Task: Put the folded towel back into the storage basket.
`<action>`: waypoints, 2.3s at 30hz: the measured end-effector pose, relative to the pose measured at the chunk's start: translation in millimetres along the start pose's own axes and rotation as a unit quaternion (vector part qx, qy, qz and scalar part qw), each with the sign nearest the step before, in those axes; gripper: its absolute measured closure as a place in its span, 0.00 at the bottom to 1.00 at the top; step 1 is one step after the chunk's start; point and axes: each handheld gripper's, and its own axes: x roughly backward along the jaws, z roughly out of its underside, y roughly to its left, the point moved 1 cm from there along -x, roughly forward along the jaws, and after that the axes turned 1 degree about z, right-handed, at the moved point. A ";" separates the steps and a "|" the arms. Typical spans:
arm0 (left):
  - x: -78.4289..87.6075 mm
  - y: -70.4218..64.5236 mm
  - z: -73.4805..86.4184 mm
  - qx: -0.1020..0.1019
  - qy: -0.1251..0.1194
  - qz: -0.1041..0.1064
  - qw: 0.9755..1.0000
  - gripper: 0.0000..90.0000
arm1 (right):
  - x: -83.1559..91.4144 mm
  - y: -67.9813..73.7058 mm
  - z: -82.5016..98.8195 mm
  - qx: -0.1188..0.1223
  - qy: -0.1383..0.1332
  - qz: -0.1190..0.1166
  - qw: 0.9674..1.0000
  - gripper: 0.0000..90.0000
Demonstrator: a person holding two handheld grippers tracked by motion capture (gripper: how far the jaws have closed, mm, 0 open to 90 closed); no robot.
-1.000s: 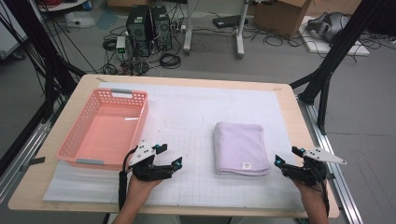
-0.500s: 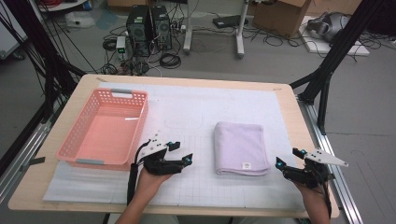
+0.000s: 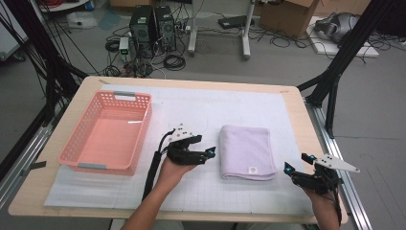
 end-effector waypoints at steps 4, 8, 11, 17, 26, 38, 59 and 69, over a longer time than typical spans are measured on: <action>-20.9 2.2 -0.9 0.005 0.028 0.004 1.000 0.30 | 0.6 -0.6 0.4 -0.002 -0.001 0.001 1.000 0.23; -38.8 1.6 -1.9 0.021 0.041 0.009 0.999 0.31 | -0.6 -0.2 0.6 0.000 0.001 -0.001 1.000 0.23; -51.6 0.2 0.8 0.027 0.058 0.007 0.998 0.30 | -2.1 0.6 0.8 -0.001 0.001 -0.004 1.000 0.23; -72.7 -4.2 8.5 0.049 0.083 0.005 0.995 0.28 | -4.0 1.6 0.4 0.003 0.006 -0.006 1.000 0.23; -84.7 -1.1 15.9 0.064 0.116 -0.012 0.991 0.25 | -4.9 2.4 0.5 0.004 0.006 -0.010 1.000 0.23; -87.1 -5.6 16.6 0.042 0.123 -0.023 0.991 0.42 | -4.7 2.7 0.7 0.004 0.007 -0.008 1.000 0.23; -75.9 -8.2 12.7 0.033 0.062 0.045 0.997 0.78 | -2.0 -0.9 -0.5 -0.003 -0.002 -0.002 1.000 0.23; -55.2 -21.2 -3.3 -0.020 0.001 0.095 0.995 0.79 | -1.1 0.3 -1.1 -0.003 -0.007 -0.006 1.000 0.23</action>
